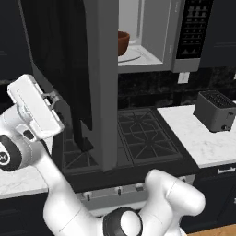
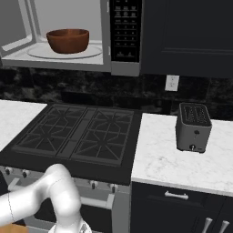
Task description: Open the microwave, place the bowl with waffle inside the microwave, then close the microwave door and turn it on.
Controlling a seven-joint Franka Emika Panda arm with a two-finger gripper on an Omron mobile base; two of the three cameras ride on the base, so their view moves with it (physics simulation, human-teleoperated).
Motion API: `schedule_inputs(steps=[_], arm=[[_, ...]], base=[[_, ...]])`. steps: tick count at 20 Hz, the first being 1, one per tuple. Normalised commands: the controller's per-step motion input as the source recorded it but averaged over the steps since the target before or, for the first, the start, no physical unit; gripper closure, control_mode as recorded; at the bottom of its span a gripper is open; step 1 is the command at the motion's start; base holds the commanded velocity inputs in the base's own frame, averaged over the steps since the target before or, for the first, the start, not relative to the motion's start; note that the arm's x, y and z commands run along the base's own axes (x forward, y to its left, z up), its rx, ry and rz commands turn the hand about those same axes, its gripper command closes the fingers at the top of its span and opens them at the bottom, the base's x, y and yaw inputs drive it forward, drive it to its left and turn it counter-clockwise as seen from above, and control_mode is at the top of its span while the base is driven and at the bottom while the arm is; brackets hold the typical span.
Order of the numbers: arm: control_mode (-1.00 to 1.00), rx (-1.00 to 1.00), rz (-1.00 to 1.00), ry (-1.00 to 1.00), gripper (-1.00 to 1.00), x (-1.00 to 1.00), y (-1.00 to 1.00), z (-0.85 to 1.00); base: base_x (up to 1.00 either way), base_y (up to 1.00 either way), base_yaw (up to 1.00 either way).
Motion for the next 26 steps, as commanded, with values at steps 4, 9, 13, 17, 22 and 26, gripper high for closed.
schedule_inputs(steps=[4,9,13,17,22,26], arm=[[-1.00,0.21,0.07,0.19,1.00,0.00,-1.00,0.73],[-1.00,0.09,0.13,0.43,1.00,0.07,-1.00,0.36],[-1.00,0.00,0.24,0.46,1.00,0.42,-1.00,0.06],[-1.00,0.13,0.34,0.26,1.00,0.61,-0.88,0.19],[-1.00,0.19,0.38,0.26,1.00,0.84,-0.65,0.18],[-1.00,0.12,0.42,0.25,1.00,1.00,-0.28,-0.02]], base=[[0.00,0.00,0.00],[0.00,0.00,0.00],[0.00,0.00,0.00],[0.00,0.00,0.00],[0.00,0.00,0.00],[0.00,0.00,0.00]])
